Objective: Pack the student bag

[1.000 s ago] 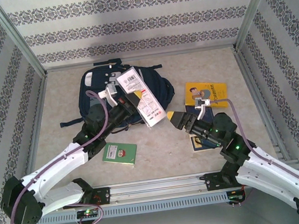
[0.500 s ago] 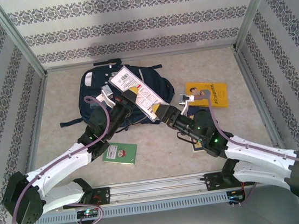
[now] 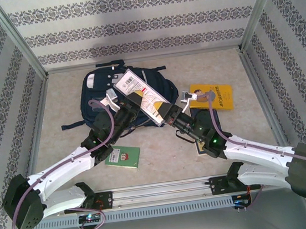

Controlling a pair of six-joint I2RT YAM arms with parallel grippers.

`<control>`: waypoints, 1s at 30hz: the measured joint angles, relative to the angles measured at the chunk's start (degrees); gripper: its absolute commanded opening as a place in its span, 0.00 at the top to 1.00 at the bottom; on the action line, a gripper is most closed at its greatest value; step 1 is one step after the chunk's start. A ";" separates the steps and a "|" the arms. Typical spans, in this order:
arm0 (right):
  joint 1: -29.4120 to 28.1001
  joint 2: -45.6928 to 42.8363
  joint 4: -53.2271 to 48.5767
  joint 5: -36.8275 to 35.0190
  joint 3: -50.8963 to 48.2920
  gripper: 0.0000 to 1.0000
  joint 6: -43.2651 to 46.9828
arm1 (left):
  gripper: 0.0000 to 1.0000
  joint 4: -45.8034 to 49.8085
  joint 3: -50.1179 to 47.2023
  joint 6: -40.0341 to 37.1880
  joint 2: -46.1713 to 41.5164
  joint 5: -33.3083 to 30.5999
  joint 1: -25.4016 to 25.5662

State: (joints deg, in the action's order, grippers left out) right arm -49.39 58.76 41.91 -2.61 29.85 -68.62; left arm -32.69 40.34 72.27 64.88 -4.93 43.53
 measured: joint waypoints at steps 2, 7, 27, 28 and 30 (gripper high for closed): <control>0.31 -2.16 -1.36 -0.87 -0.83 0.93 0.46 | 0.34 1.09 0.02 -1.75 0.00 -0.04 0.02; 4.50 -13.79 -12.74 -4.09 -3.23 0.95 3.41 | 0.25 13.07 4.20 -11.54 -0.22 -2.03 0.00; 20.41 -43.36 -57.46 -6.32 -4.15 0.95 13.60 | 0.47 54.84 57.66 -39.36 52.74 19.34 -17.88; 20.41 -43.34 -58.07 -5.92 -4.15 0.95 13.77 | 0.48 56.00 59.17 -40.02 54.77 20.65 -18.08; 20.41 -43.34 -58.90 -5.46 -4.15 0.95 14.14 | 0.50 57.20 61.00 -40.94 57.42 22.82 -18.14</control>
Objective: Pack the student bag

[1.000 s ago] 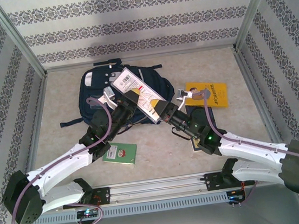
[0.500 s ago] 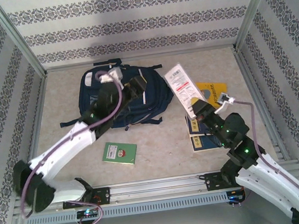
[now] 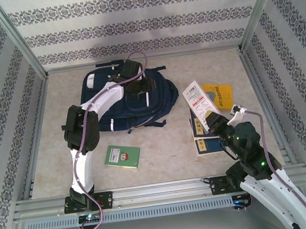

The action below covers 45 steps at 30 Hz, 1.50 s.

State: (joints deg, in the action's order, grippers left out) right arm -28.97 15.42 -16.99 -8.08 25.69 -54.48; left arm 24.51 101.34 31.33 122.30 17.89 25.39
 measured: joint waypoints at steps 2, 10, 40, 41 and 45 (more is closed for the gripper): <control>0.00 -0.02 -0.70 0.22 0.00 0.96 0.42 | 0.55 0.44 0.37 -0.76 1.16 1.68 0.00; 0.02 -0.33 -0.35 1.95 -3.74 0.96 0.68 | 0.72 0.11 0.37 -1.64 1.31 6.21 -0.02; 1.14 15.72 -6.43 11.82 9.75 0.94 9.57 | 1.00 28.92 15.08 -17.27 -5.18 3.85 -0.46; 1.16 16.83 -6.43 13.07 10.43 0.94 9.73 | 1.00 29.35 14.29 -17.75 -7.19 3.48 -0.48; 1.88 20.76 -6.12 18.29 11.91 0.94 9.49 | 1.00 31.06 10.86 -19.78 -14.62 3.08 -0.68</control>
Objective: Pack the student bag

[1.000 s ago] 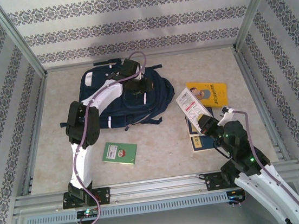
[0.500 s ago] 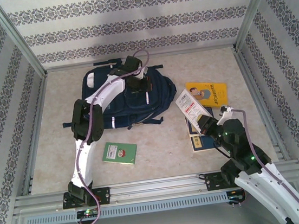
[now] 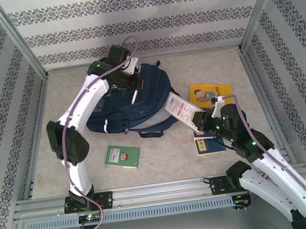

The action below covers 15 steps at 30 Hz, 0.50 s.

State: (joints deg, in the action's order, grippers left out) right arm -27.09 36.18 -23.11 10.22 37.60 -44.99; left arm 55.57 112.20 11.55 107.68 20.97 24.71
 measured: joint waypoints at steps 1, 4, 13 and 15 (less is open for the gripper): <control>0.00 0.92 0.39 1.31 0.02 0.94 -0.22 | 1.00 0.55 -0.31 -0.50 -1.20 0.13 -0.04; 0.39 3.04 1.99 4.55 -0.11 0.94 -1.60 | 1.00 0.68 -1.46 -1.84 -3.69 1.55 -0.04; 3.21 10.10 14.32 11.78 -2.80 0.95 -8.63 | 1.00 -0.52 -5.99 -3.67 -7.52 6.99 -0.35; 3.37 13.14 17.86 13.20 -3.17 0.95 -10.23 | 1.00 -1.11 -6.64 -3.67 -7.87 8.63 -0.55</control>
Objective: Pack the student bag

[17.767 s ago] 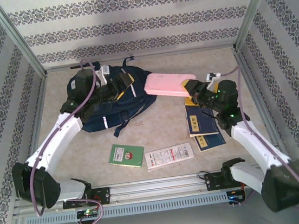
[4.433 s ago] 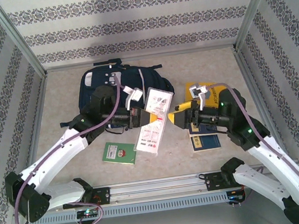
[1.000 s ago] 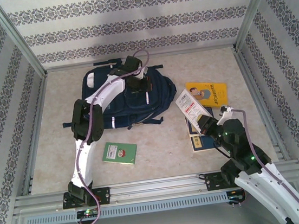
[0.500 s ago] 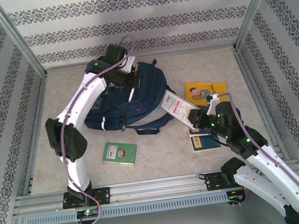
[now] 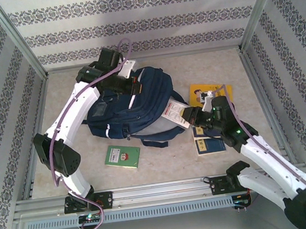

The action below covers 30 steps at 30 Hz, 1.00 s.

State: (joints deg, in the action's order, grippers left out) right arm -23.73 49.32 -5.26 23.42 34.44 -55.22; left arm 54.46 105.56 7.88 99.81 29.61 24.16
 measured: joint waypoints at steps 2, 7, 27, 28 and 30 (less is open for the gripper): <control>0.00 4.09 3.96 1.75 -0.02 0.94 -1.53 | 1.00 -1.01 -0.85 0.02 -0.22 1.57 -0.28; -0.04 15.78 13.90 5.46 0.11 0.94 -4.87 | 1.00 -3.91 -2.99 0.44 -0.61 4.79 -0.57; -11.02 57.16 30.69 1.36 26.32 0.36 -11.82 | 1.00 -10.95 -4.98 8.04 -1.42 12.41 -7.50; -10.82 57.16 30.73 1.36 26.32 0.34 -11.61 | 1.00 -11.93 -5.70 8.85 -1.73 13.18 -8.24; -10.10 56.87 30.84 1.46 26.23 0.30 -10.95 | 1.00 -13.70 -6.93 9.94 -2.19 14.56 -9.31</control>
State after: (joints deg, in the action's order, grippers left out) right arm -33.82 106.19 25.58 24.88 60.66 -66.17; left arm 40.75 98.63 17.82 97.62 44.16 14.85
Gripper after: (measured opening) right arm 0.671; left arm 0.058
